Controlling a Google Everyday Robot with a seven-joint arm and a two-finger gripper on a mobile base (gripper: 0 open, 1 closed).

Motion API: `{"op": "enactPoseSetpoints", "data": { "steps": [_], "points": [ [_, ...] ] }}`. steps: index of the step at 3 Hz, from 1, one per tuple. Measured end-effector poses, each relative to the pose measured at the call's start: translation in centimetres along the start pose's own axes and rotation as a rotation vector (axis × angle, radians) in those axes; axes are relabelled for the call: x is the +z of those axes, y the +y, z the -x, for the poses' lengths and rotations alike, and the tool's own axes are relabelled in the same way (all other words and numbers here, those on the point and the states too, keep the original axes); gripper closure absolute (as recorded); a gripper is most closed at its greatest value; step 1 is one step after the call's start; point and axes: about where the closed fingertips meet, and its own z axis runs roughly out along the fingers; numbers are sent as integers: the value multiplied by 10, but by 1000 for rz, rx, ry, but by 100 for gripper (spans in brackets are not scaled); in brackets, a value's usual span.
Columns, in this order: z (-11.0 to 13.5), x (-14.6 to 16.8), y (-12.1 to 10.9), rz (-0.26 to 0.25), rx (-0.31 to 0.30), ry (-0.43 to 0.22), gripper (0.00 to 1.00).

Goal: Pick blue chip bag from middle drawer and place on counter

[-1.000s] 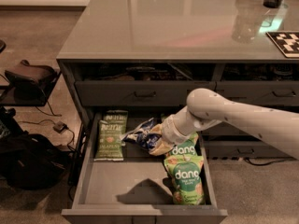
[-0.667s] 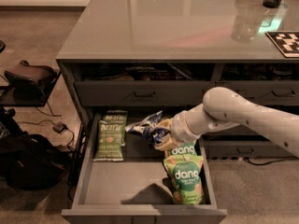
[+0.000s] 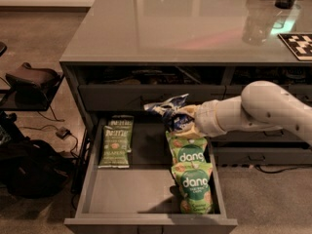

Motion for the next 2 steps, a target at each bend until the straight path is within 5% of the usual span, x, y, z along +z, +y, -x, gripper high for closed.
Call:
{"op": "enactPoseSetpoints", "data": {
  "steps": [1, 2],
  "points": [
    [12, -29, -21, -86, -7, -9, 100],
    [12, -30, -22, -88, -7, -9, 100]
  ]
}}
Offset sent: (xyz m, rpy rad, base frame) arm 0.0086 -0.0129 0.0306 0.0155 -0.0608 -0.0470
